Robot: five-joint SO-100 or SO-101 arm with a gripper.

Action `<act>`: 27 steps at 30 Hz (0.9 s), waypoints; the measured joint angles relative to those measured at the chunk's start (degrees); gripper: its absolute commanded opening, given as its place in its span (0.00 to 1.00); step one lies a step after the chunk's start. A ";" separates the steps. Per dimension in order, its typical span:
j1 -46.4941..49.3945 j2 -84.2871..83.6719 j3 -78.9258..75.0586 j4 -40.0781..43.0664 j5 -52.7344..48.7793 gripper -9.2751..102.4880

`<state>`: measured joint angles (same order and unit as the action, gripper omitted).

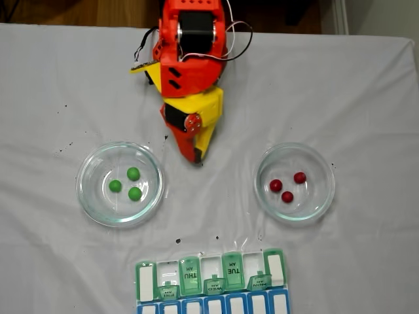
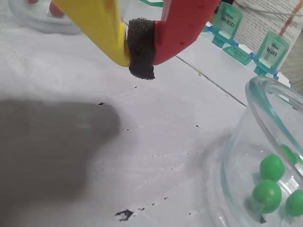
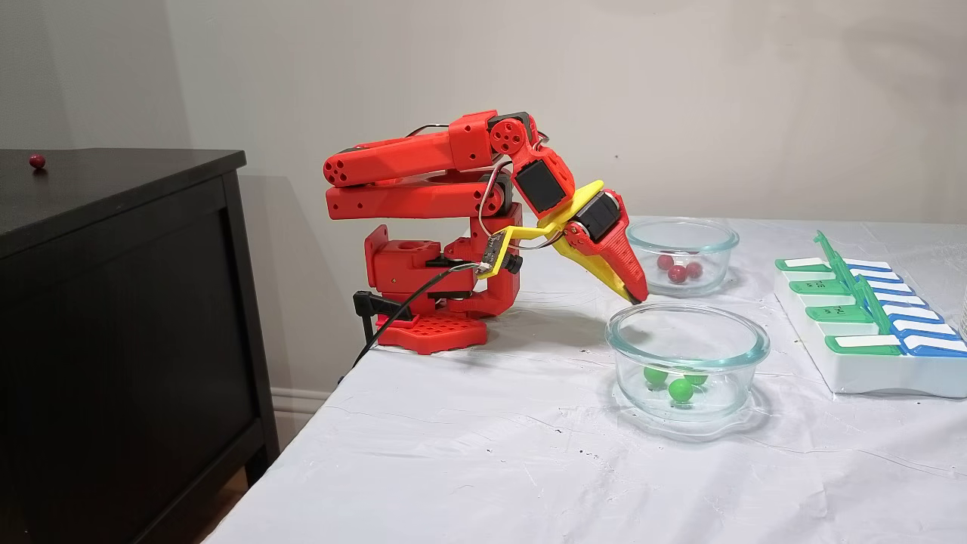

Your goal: Sort medicines into box.

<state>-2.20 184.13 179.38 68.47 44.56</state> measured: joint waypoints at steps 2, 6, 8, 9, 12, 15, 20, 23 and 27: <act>-0.09 0.00 0.00 -0.97 -2.81 0.08; -0.35 -0.18 0.26 -6.77 -12.04 0.08; 1.58 -0.18 0.26 -9.67 -18.02 0.08; 2.72 -0.18 0.26 -10.72 -20.74 0.08; 3.78 -0.18 0.26 -14.50 -26.28 0.08; 3.78 -0.18 -2.55 -15.73 -29.00 0.08; 3.52 -0.62 -13.36 -11.34 -31.64 0.08; 2.11 -0.53 -21.45 -7.91 -34.28 0.08; -0.18 -0.53 -29.79 -5.01 -38.76 0.08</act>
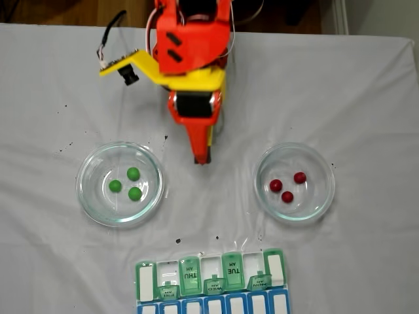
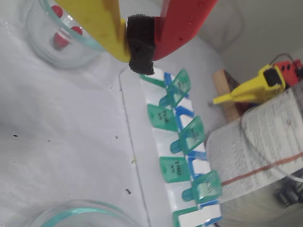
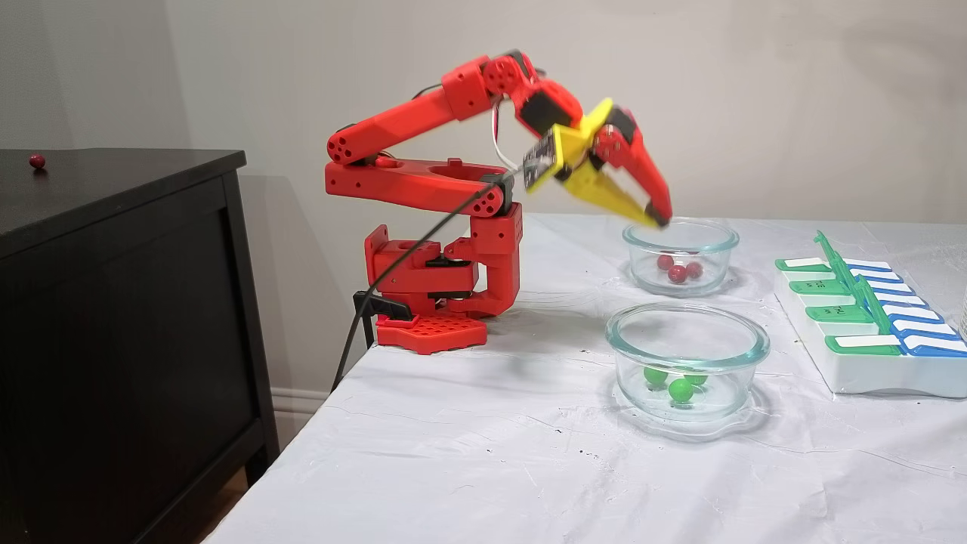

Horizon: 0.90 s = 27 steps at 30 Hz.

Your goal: Sort medicines into box.

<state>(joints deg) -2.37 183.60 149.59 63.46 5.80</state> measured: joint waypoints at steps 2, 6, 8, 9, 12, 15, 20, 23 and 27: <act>-1.05 -2.02 -3.52 1.76 -1.41 0.08; -5.01 -8.61 -12.48 6.24 -4.83 0.09; -7.73 -14.06 -19.07 8.00 -5.36 0.08; -8.96 -15.82 -20.92 7.82 -5.36 0.08; -13.01 -19.86 -24.61 6.24 -4.92 0.08; -15.03 -27.07 -29.88 7.65 -5.10 0.08; -17.49 -31.03 -28.92 0.70 -11.69 0.08; -21.80 -29.36 -23.12 -6.68 -22.06 0.08; -28.13 -37.35 -23.38 -4.92 -28.30 0.08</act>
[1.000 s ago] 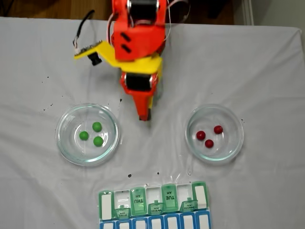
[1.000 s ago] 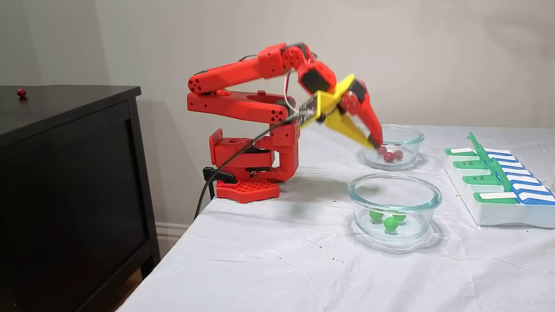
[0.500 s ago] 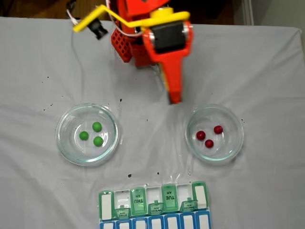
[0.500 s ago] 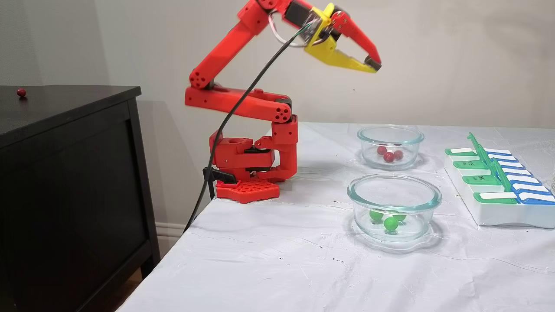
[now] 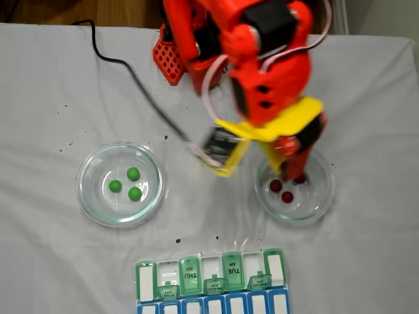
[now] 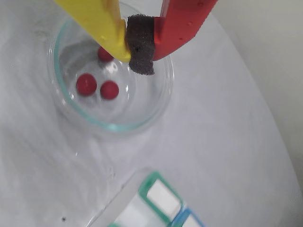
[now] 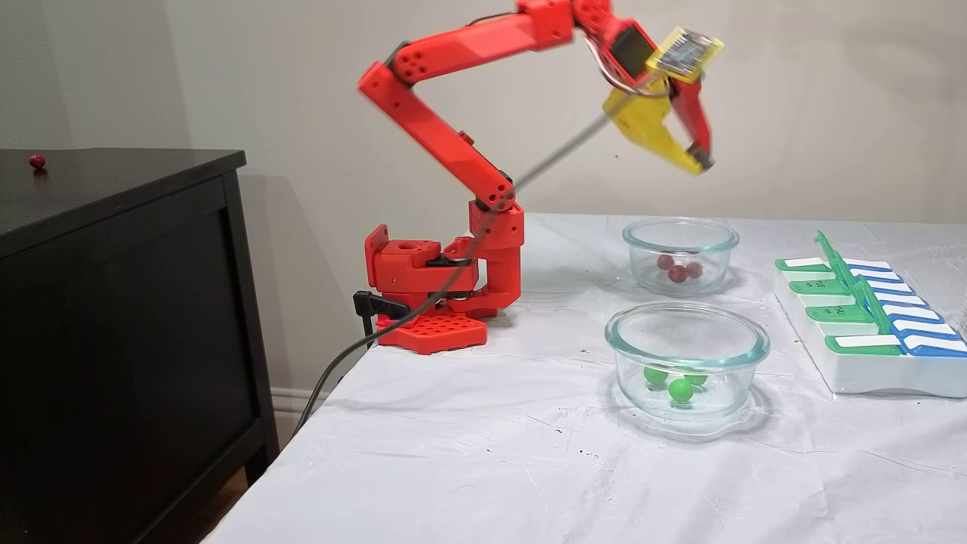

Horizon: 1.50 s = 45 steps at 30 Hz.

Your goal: Sort medicines into box.

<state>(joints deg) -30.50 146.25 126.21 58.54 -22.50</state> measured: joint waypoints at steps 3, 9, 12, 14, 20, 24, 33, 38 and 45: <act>-1.41 -8.09 -2.29 1.67 0.09 0.08; -2.55 -20.65 -14.33 7.38 3.87 0.08; -2.64 -24.26 -18.46 9.05 5.80 0.08; -3.34 -24.43 -18.90 9.05 7.21 0.08; -5.19 -25.05 -18.90 9.05 10.02 0.19; -6.06 -27.60 -18.90 9.05 12.04 0.19; -8.44 -29.62 -17.93 8.53 13.18 0.27; -8.61 -33.93 -17.93 8.53 17.58 0.29; -8.61 -37.00 -17.93 8.53 23.64 0.31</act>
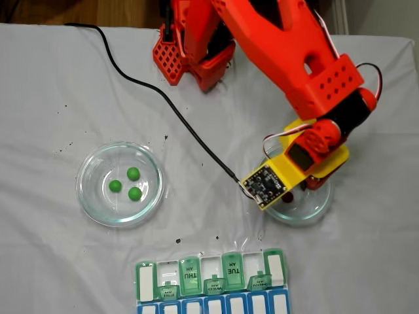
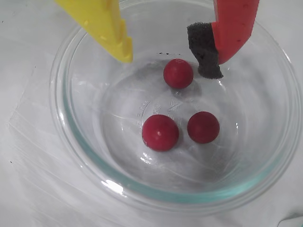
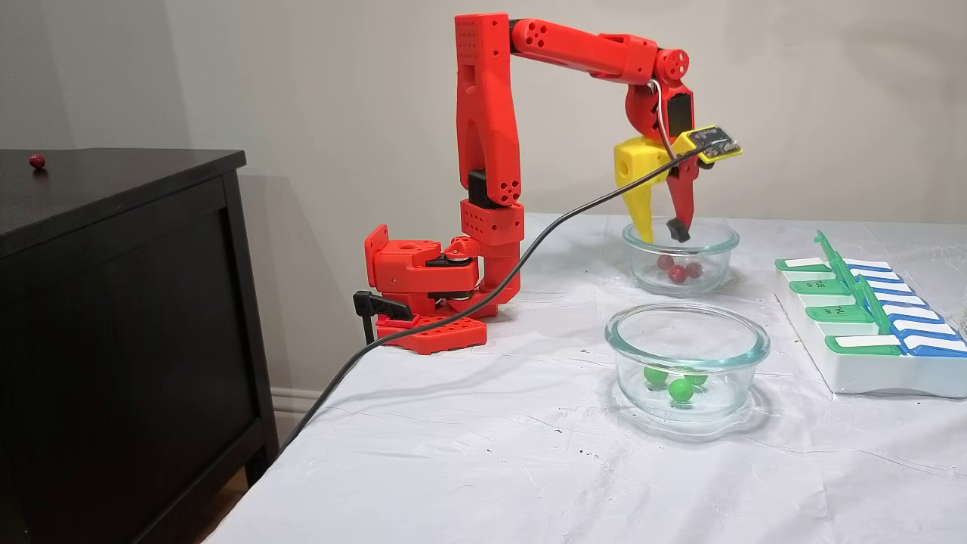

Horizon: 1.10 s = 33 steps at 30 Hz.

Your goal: Sort medicines into box.

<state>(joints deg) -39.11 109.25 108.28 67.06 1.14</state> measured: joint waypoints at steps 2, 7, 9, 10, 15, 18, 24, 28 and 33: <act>0.00 -0.79 0.00 -0.09 0.88 0.31; -0.35 -1.49 1.58 -1.93 2.20 0.33; -0.79 -2.11 2.29 -2.99 2.46 0.33; -0.97 -2.46 2.37 -3.34 2.46 0.33; -1.58 -2.99 2.90 -4.13 2.46 0.32; -2.37 -3.08 3.25 -4.31 2.46 0.31; -3.43 -4.57 3.16 -2.11 1.76 0.30; -3.96 -6.33 2.55 0.44 1.32 0.30; -4.13 -7.73 0.44 3.08 1.32 0.30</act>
<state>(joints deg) -43.24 101.51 108.72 70.14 2.46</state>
